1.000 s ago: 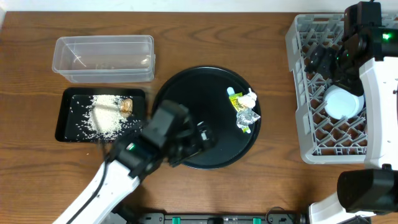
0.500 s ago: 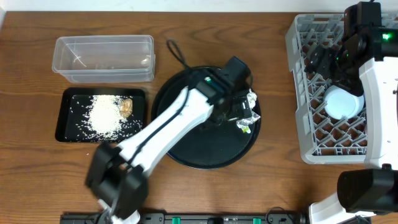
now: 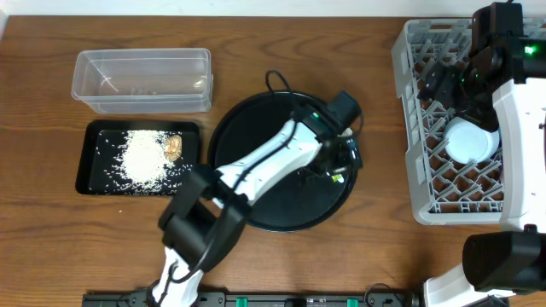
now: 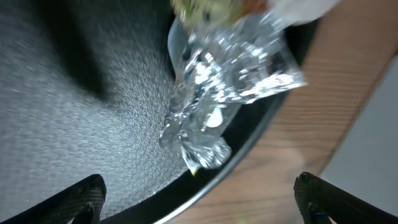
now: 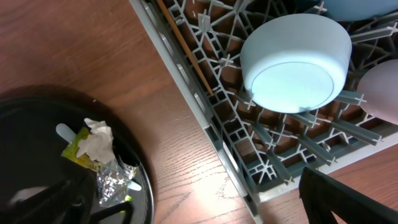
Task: Sort waste into correct bins and load items into the dishwasher rack
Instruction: 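Reach the left gripper to the foil wrapper on the round tray and grasp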
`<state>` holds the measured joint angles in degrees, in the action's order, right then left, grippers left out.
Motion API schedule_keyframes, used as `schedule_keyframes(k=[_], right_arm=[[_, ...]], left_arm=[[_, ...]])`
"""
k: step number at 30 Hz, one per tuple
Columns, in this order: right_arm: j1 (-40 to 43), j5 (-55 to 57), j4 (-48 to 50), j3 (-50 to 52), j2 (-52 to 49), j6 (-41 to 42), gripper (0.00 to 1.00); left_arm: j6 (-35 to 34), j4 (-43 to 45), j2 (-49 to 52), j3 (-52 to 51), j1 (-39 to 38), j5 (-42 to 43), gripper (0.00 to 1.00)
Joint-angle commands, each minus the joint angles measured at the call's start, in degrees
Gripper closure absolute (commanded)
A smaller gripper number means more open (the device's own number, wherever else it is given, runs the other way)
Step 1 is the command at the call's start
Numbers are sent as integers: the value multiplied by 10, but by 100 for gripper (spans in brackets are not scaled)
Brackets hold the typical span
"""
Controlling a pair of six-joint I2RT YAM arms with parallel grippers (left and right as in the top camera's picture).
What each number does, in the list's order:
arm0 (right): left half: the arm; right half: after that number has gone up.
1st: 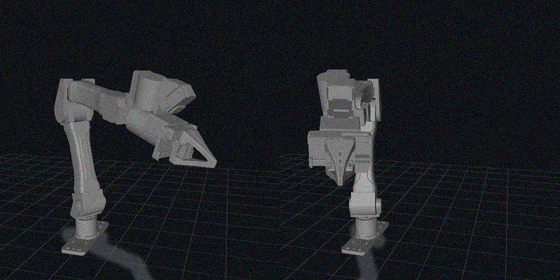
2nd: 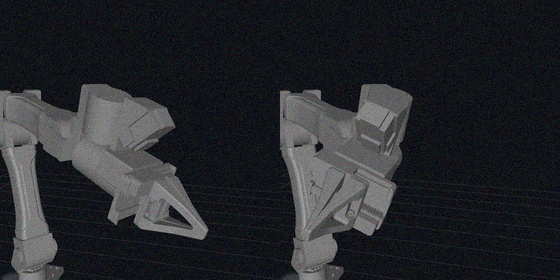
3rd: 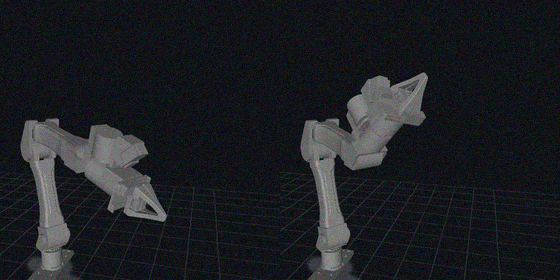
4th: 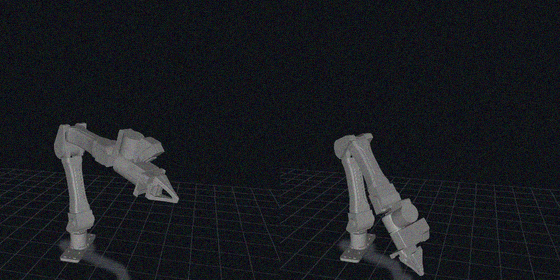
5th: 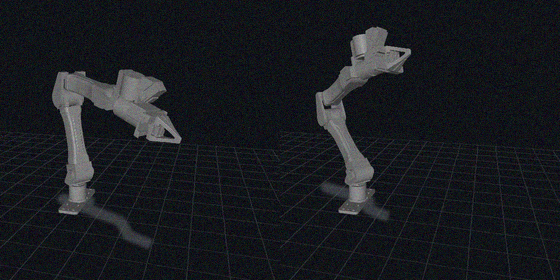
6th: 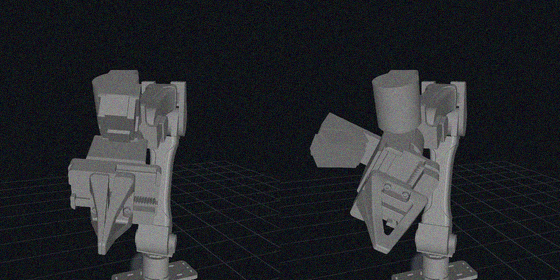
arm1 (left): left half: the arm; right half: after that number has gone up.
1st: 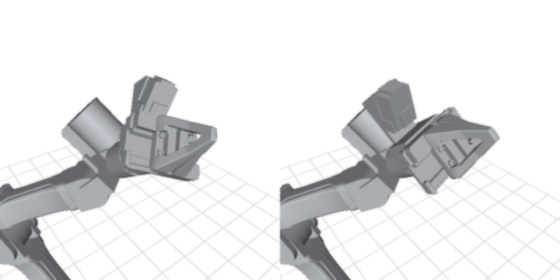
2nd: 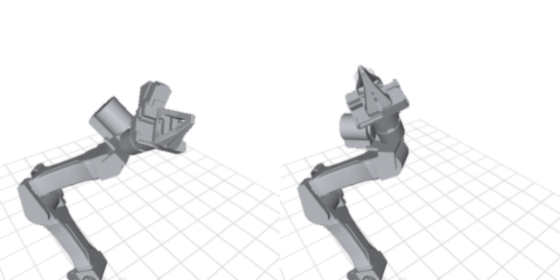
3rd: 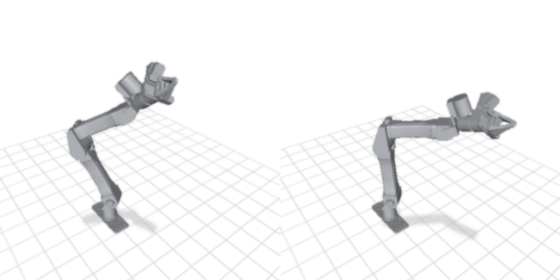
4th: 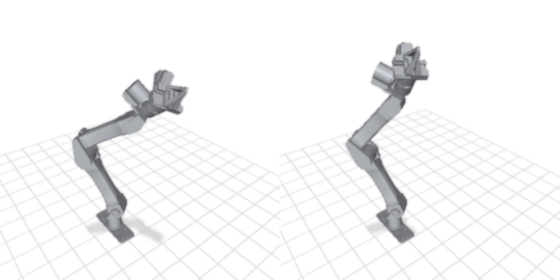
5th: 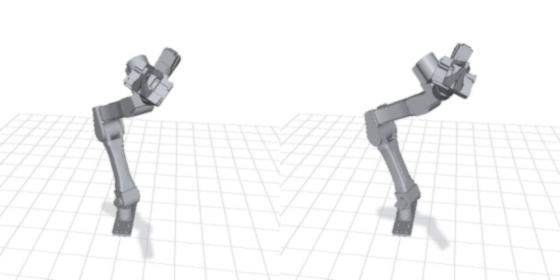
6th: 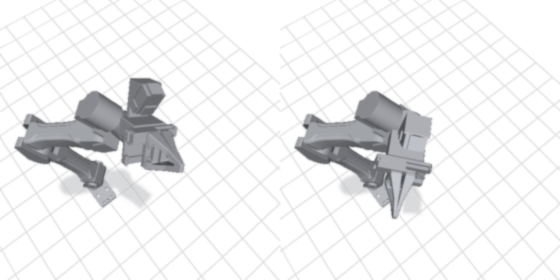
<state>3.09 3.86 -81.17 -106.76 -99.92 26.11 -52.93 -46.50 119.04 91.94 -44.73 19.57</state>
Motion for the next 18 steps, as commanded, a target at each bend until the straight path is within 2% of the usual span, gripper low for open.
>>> schedule_keyframes(k=[1, 8, 13, 18], right_arm=[[-1, 2, 0, -1, -2, -6, 1], [-1, 3, 0, -1, -2, -6, 1], [-1, 2, 0, -1, -2, -6, 1], [-2, 2, 0, -1, -2, -6, 1]], left_arm=[[-23, -7, 24, 9, 1, 6, 2], [-20, 10, 30, 9, 1, 3, 2], [-18, 21, 32, 8, 0, -50, 2], [-4, 32, 35, 5, 0, -60, 2]])
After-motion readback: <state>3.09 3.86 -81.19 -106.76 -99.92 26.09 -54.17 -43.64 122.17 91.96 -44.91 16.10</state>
